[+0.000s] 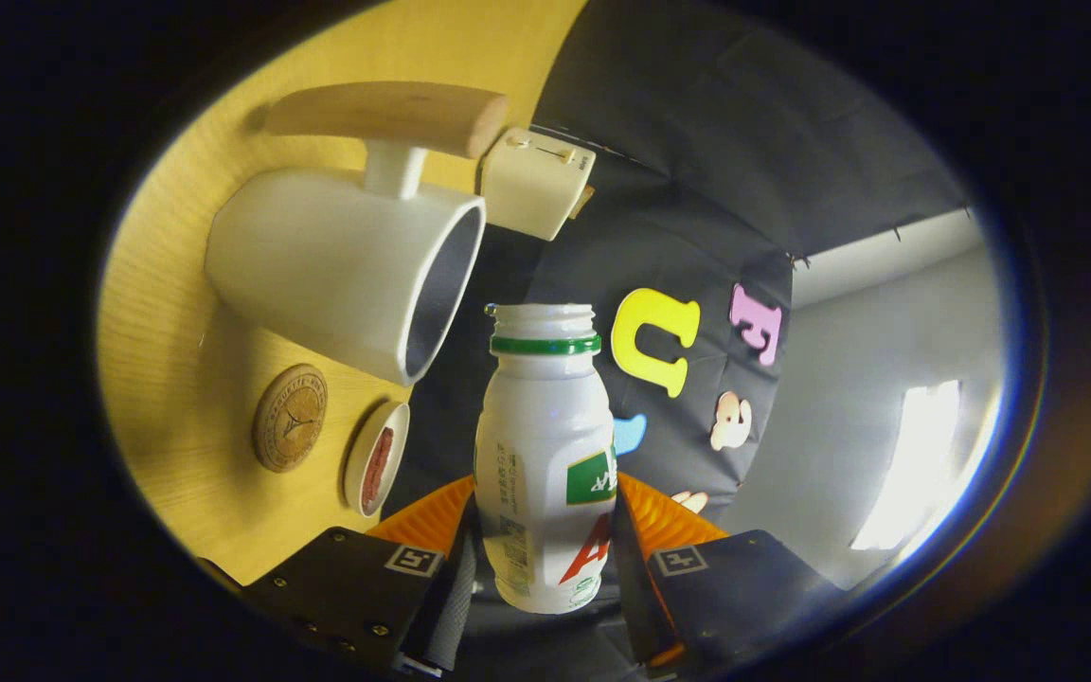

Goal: Take the bottle from table, then pour the juice into the cup, finally place the bottle on the coaster

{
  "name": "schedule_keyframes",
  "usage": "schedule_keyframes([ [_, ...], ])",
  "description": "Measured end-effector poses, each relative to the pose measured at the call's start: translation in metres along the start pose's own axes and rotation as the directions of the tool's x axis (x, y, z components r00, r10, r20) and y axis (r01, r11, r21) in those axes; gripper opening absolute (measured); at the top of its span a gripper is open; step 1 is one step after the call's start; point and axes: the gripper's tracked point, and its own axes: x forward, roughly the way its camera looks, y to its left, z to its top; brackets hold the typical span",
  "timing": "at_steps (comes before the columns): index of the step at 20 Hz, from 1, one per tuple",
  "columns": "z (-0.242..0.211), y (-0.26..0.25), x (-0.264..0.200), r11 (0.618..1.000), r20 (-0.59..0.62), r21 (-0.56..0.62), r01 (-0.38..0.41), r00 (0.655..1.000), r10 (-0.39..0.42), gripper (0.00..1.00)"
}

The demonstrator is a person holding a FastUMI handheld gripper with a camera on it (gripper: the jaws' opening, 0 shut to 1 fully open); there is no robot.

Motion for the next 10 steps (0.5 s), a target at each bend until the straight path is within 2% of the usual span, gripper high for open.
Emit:
schedule_keyframes([
  [3,-0.008,0.007,0.002,0.981,-0.025,0.185,-0.058,0.998,0.064,0.66],
  [6,-0.019,0.011,0.004,0.933,-0.04,0.349,-0.087,0.993,0.107,0.66],
  [8,-0.026,0.013,0.004,0.881,-0.044,0.462,-0.104,0.989,0.14,0.66],
  [10,-0.037,0.01,0.007,0.808,-0.043,0.579,-0.113,0.985,0.168,0.66],
])
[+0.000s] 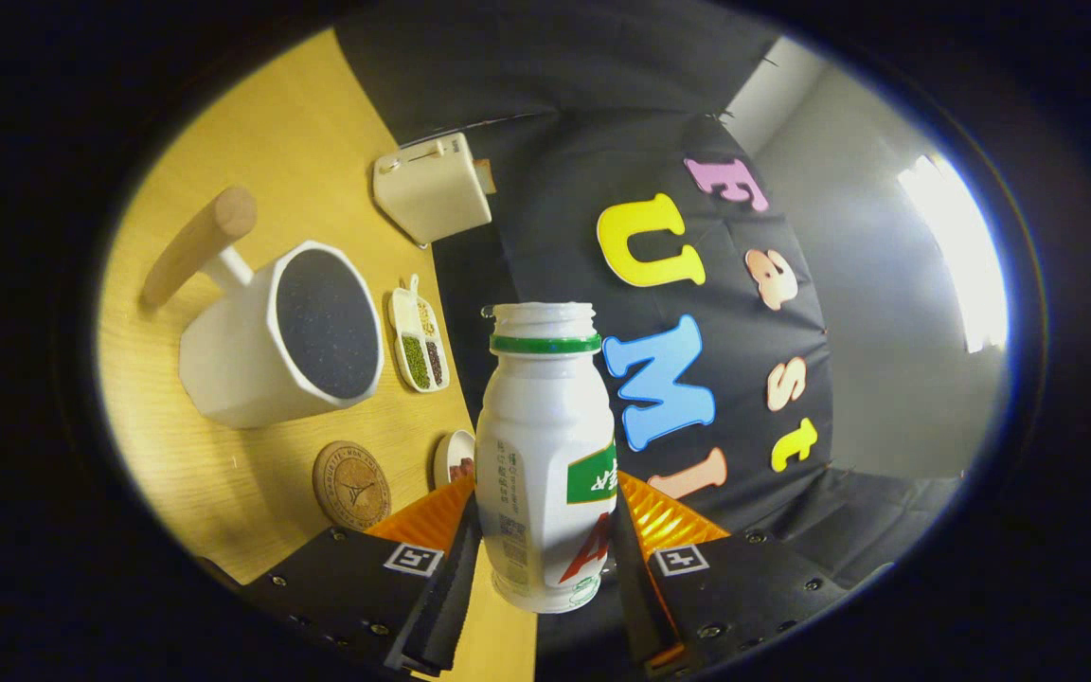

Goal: Take the bottle from table, then pour the juice into the cup, finally place the bottle on the coaster

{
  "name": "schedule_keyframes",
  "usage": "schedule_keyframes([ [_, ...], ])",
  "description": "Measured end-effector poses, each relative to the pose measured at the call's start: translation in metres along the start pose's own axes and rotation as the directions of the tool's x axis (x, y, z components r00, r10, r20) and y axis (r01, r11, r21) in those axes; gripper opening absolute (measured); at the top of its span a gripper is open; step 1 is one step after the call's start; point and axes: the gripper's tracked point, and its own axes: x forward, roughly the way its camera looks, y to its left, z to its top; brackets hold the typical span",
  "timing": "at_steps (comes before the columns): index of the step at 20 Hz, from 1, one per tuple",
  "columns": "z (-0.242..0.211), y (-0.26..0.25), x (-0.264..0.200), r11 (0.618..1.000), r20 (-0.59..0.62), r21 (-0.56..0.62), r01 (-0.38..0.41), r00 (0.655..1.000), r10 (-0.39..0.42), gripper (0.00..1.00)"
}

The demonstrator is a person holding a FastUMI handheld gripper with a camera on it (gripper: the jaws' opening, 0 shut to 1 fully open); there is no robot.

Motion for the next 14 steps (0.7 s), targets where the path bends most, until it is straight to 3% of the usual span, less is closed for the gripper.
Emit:
schedule_keyframes([
  [3,-0.005,-0.011,0.003,0.981,-0.004,0.194,-0.023,1.0,0.024,0.66],
  [6,-0.001,-0.012,0.004,0.922,0.021,0.384,-0.047,0.999,0.042,0.66],
  [8,0.0,-0.01,0.005,0.865,0.047,0.496,-0.076,0.997,0.061,0.66],
  [14,0.004,0.002,0.014,0.633,0.122,0.757,-0.163,0.987,0.108,0.66],
])
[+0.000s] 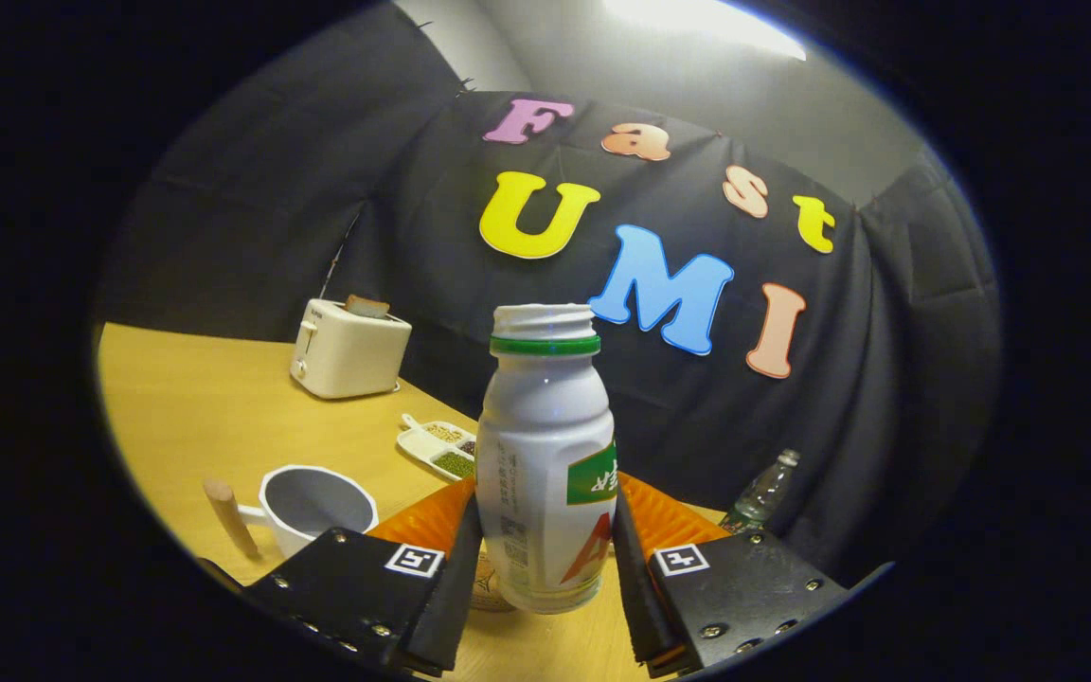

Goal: Take the bottle from table, then pour the juice into the cup, finally place the bottle on the coaster

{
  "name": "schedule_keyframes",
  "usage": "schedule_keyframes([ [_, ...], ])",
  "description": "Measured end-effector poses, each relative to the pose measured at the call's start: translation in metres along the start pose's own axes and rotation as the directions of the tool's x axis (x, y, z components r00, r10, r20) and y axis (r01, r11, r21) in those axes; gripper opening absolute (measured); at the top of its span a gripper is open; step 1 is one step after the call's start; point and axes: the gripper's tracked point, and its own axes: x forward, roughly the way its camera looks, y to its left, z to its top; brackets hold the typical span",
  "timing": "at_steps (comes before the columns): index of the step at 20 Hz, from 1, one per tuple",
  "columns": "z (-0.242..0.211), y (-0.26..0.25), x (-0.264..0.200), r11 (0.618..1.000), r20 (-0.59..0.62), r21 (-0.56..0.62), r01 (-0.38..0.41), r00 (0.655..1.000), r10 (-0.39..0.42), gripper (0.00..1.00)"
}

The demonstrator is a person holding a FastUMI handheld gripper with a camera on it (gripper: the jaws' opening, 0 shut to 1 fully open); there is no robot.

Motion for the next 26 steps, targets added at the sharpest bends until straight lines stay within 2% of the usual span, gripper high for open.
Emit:
schedule_keyframes([
  [3,-0.013,0.001,0.009,0.996,-0.008,0.09,-0.023,1.0,0.024,0.66],
  [12,-0.047,0.014,0.027,0.966,-0.043,0.247,-0.071,0.996,0.084,0.66],
  [16,-0.054,0.011,0.057,0.958,-0.083,0.279,-0.064,0.992,0.091,0.66],
  [19,-0.065,0.013,0.061,0.95,-0.108,0.309,-0.053,0.99,0.091,0.66],
  [26,-0.067,0.01,0.059,0.935,-0.076,0.352,-0.05,0.994,0.082,0.66],
])
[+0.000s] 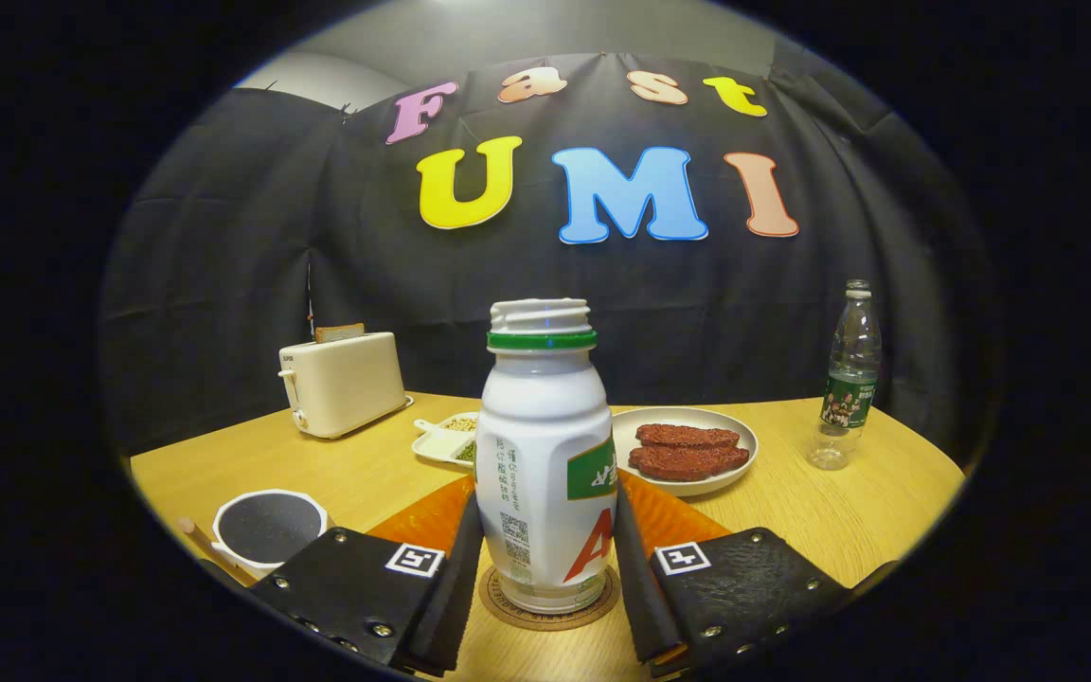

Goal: Take the bottle from table, then pour the juice into the cup, finally place the bottle on the coaster

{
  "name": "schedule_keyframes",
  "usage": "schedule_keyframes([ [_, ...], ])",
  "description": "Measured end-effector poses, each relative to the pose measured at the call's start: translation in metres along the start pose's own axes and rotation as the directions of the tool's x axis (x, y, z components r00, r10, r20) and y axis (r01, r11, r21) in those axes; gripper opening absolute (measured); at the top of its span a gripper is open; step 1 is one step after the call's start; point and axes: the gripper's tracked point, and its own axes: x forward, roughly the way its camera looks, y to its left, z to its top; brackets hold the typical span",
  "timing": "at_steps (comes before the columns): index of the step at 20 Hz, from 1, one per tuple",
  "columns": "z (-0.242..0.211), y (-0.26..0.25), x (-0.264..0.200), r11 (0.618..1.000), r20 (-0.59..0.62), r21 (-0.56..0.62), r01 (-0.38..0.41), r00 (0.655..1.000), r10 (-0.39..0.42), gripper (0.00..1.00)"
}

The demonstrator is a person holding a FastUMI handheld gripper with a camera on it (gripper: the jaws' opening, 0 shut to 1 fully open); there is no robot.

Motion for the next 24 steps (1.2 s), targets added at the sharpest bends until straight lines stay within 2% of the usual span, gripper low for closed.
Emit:
schedule_keyframes([
  [6,0.0,0.001,0.0,1.0,0.016,-0.024,0.012,1.0,-0.012,0.67],
  [12,-0.014,-0.001,0.006,0.998,-0.049,-0.064,0.03,0.998,-0.033,0.74],
  [14,-0.016,0.004,0.004,0.998,-0.048,-0.065,0.022,0.999,-0.026,0.86],
  [16,-0.016,0.005,-0.001,0.998,-0.053,-0.051,0.022,0.998,-0.024,0.89],
  [17,-0.015,0.004,-0.002,0.999,-0.052,-0.044,0.021,0.998,-0.023,0.96],
  [21,-0.005,0.007,-0.01,0.999,-0.028,-0.043,0.013,1.0,-0.014,0.96],
  [24,0.027,0.008,-0.025,0.999,0.058,-0.032,0.016,0.998,-0.014,0.96],
])
